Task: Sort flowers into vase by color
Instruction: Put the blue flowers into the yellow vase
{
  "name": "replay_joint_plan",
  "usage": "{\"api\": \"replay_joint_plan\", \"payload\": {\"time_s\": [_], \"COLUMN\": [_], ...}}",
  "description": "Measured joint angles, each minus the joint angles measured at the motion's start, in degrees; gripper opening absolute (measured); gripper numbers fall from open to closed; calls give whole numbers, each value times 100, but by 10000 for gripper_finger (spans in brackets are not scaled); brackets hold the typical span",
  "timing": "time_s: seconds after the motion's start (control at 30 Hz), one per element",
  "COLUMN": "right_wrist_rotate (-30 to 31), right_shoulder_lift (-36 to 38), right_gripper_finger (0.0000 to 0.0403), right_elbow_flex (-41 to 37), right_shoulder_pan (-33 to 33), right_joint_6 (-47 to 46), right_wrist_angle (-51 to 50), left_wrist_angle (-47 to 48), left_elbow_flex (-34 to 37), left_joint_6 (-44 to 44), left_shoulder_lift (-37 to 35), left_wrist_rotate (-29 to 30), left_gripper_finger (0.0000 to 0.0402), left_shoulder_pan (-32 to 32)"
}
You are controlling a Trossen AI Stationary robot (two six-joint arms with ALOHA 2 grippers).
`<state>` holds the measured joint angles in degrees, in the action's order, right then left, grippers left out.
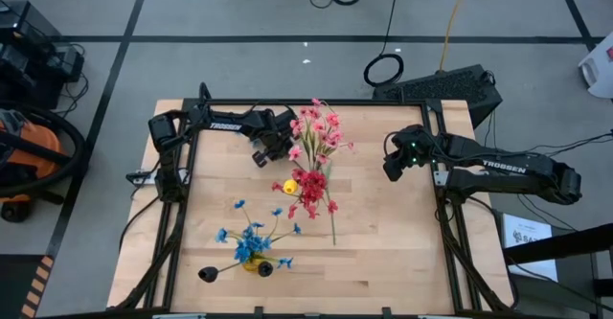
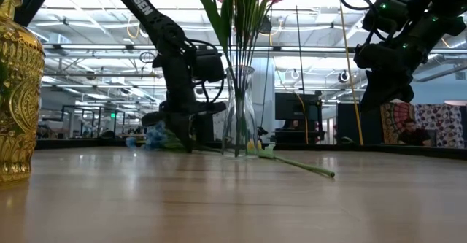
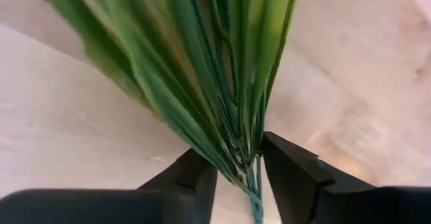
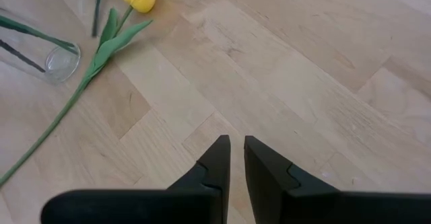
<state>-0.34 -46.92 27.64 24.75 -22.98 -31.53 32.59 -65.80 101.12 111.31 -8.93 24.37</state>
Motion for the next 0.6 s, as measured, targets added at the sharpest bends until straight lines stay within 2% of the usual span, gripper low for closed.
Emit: {"api": "replay_joint_plan", "payload": {"time_s": [0.1, 0.23, 0.53, 0.6], "right_wrist_rotate": [0, 1, 22, 24], "right_shoulder_lift": [0, 0, 0, 0], "right_gripper_finger": [36, 36, 36, 36], "right_elbow_flex": [0, 0, 0, 0], "right_shoulder_pan": [0, 0, 0, 0], "right_joint_6": [7, 9, -31, -31], "right_wrist_angle": [0, 0, -4, -2], "left_wrist_angle": [95, 180, 439, 620], "left_elbow_flex": [2, 17, 9, 22], "left_joint_6": [-147, -434, -2679, -3207], "left_shoulder_lift": [0, 0, -29, -169], "left_wrist_rotate": [-98, -207, -447, -351], "left_gripper_finger": [93, 20, 15, 15], "left_shoulder_pan": [-18, -18, -84, -211]}}
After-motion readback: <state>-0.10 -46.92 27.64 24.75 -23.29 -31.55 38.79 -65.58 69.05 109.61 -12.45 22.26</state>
